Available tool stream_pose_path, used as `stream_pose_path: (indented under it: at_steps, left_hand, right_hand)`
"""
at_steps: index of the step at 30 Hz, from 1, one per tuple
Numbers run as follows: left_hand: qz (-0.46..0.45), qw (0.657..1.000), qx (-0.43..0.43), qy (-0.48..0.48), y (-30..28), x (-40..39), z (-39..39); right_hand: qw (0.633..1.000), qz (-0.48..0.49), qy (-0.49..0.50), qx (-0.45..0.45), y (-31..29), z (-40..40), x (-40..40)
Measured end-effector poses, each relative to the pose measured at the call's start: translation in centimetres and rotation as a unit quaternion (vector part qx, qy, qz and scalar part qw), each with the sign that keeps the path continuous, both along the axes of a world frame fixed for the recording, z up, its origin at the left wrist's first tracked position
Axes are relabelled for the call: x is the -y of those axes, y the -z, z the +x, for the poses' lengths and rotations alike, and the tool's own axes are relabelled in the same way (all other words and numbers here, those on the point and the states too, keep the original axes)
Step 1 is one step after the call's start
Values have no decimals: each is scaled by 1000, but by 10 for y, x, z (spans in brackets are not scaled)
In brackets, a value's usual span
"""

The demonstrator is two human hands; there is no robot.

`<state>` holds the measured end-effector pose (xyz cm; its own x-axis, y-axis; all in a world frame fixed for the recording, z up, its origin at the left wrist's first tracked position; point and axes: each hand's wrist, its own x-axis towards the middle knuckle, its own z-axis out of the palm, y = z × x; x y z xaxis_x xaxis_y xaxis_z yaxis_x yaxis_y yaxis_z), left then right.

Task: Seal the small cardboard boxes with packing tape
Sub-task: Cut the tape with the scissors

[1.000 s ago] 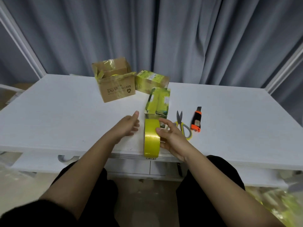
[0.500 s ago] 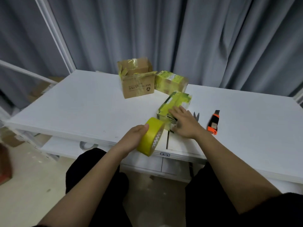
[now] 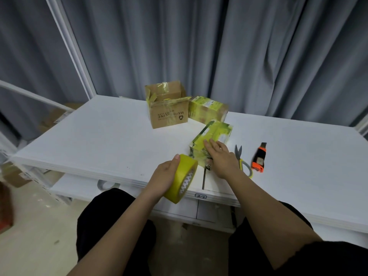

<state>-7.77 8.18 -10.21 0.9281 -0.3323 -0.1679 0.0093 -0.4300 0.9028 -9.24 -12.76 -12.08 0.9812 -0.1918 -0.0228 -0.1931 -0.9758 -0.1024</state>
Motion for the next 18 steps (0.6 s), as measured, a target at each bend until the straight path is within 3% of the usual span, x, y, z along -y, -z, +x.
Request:
stream_pose_path:
  at_steps: [4,7,10,12,15,18]
  left_hand:
    - [-11,1000,-21,-6,1,-3,0]
    - [0,1000,-26,7,4,-3,-4]
    - [1,1000,-18,4,5,-4,-2]
    - [6,1000,-19,6,4,-4,-2]
    - [-7,1000,-28,7,4,-2,-2]
    - [0,1000,-23,9,3,-2,-3]
  right_hand:
    - [999,18,-22,16,2,2,3]
    - [990,115,-15,81,7,-5,6]
    - [947,251,60,190,15,-24,18]
    - [926,242,150,249,20,-38,31]
    - [933,196,256,163,23,-48,49]
    - [945,158,284,41,23,-47,55]
